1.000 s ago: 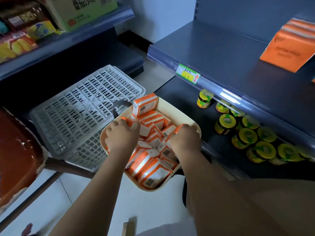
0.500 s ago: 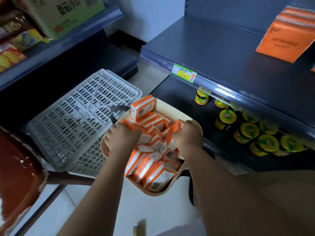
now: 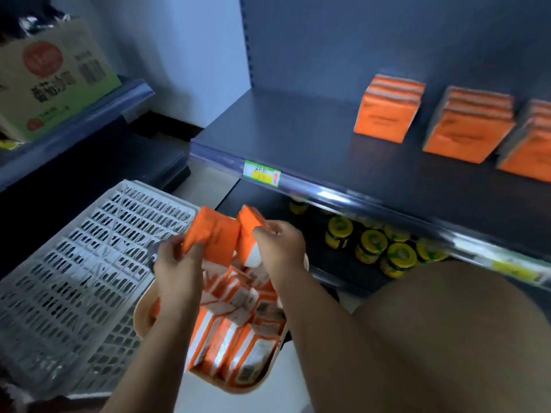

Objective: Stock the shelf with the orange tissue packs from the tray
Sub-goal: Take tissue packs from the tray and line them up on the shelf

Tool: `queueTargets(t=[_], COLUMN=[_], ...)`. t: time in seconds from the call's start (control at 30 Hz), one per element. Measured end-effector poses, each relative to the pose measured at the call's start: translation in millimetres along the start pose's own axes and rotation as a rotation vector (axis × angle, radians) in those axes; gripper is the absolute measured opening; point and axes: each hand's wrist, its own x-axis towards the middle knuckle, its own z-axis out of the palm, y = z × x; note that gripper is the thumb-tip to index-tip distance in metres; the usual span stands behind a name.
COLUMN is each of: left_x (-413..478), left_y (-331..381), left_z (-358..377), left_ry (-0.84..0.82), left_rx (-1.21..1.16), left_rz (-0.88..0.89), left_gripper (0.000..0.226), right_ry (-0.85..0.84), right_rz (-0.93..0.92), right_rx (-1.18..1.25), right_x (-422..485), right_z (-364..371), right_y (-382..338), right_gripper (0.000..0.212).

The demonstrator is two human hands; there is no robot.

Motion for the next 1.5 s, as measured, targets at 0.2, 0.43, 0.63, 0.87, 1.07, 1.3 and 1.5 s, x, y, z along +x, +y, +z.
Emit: queueTargets(t=[0.2, 0.43, 0.63, 0.87, 1.07, 1.3, 1.5], left_x=[3, -20, -74, -163, -237, -261, -246], left_y=[40, 114, 185, 230, 241, 205, 204], left_z=[33, 83, 131, 190, 242, 286, 311], left_ry=[-0.140, -0.350, -0.727, -1.110, -1.310, -1.507, -1.467], left_rx=[-0.343, -0.473, -0.465, -0.375, -0.376, -0.283, -0.195], left_rz=[-0.019, 0.149, 0.264, 0.381, 0.389, 0.297, 0.359], left_gripper=[0.014, 0.023, 0.032, 0.037, 0.043, 0.052, 0.057], right_ry=[0.128, 0.174, 0.154, 0.253, 0.342, 0.421, 0.463], right_rz=[-0.087, -0.065, -0.222, -0.347, -0.376, -0.403, -0.343], right_rx=[0.446, 0.827, 0.881, 0.651, 0.558, 0.437, 0.381], right_x=[1, -12, -39, -90, -136, -156, -142], right_z=[-25, -98, -212, -361, -446, -509, -523], right_y=[-48, -97, -116, -98, -65, -25, 1], right_gripper=[0.012, 0.010, 0.017, 0.014, 0.023, 0.035, 0.031])
